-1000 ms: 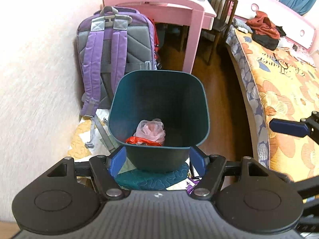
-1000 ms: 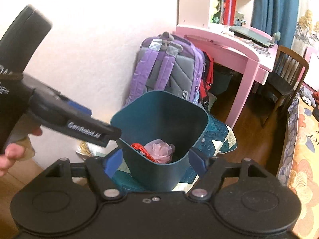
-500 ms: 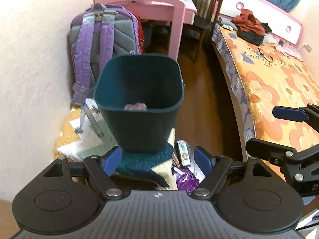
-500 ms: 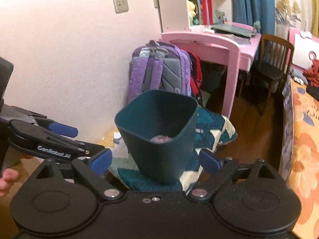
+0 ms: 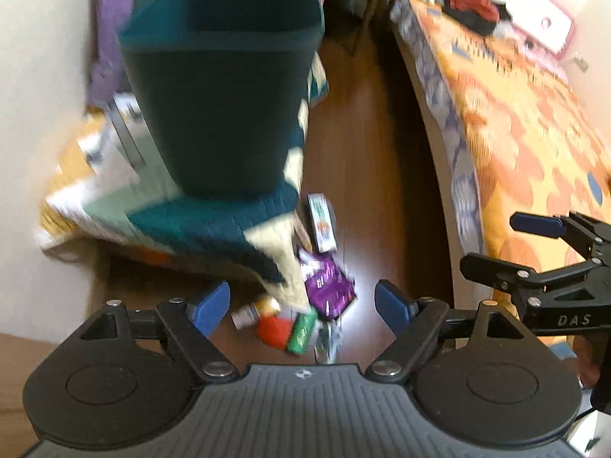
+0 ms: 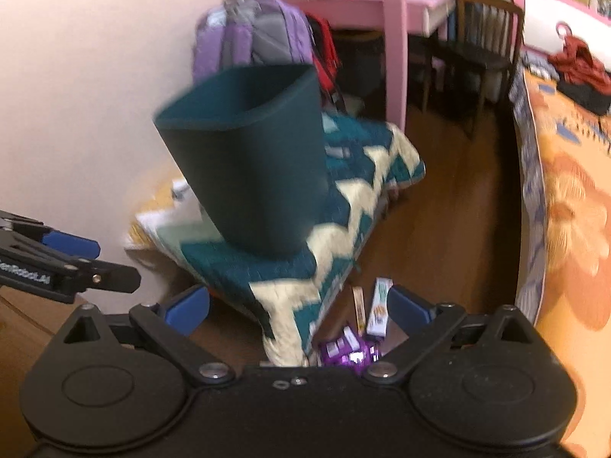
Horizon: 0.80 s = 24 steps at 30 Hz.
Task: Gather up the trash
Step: 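Lower left tool to grasp orange foam net while right tool grasps white wrapper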
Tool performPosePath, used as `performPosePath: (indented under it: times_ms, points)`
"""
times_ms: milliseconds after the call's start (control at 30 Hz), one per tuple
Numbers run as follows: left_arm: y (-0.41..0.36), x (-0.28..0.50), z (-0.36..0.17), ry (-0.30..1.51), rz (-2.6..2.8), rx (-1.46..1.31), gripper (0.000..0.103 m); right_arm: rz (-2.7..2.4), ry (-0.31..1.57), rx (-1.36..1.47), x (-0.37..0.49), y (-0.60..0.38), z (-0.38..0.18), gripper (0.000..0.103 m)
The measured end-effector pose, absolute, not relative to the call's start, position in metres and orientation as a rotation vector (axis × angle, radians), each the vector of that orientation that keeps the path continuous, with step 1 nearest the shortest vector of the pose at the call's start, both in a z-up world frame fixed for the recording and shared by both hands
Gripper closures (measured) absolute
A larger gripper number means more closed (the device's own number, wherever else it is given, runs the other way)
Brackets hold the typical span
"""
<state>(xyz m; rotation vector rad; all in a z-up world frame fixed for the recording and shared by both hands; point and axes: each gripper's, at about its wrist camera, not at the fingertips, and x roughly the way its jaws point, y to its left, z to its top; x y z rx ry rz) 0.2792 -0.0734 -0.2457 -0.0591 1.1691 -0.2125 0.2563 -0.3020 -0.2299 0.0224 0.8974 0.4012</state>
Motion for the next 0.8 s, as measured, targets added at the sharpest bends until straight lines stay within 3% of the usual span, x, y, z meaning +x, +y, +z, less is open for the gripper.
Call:
performPosePath:
  times_ms: [533, 800]
  points:
    - [-0.090, 0.298, -0.542, 1.421, -0.119, -0.042, 0.018, 0.387, 1.168, -0.020, 0.235, -0.287, -0.502, 0.004]
    - [-0.096, 0.311, -0.679, 1.482, -0.001, -0.050, 0.018, 0.327, 1.290, -0.022, 0.233, -0.272, -0.650, 0.012]
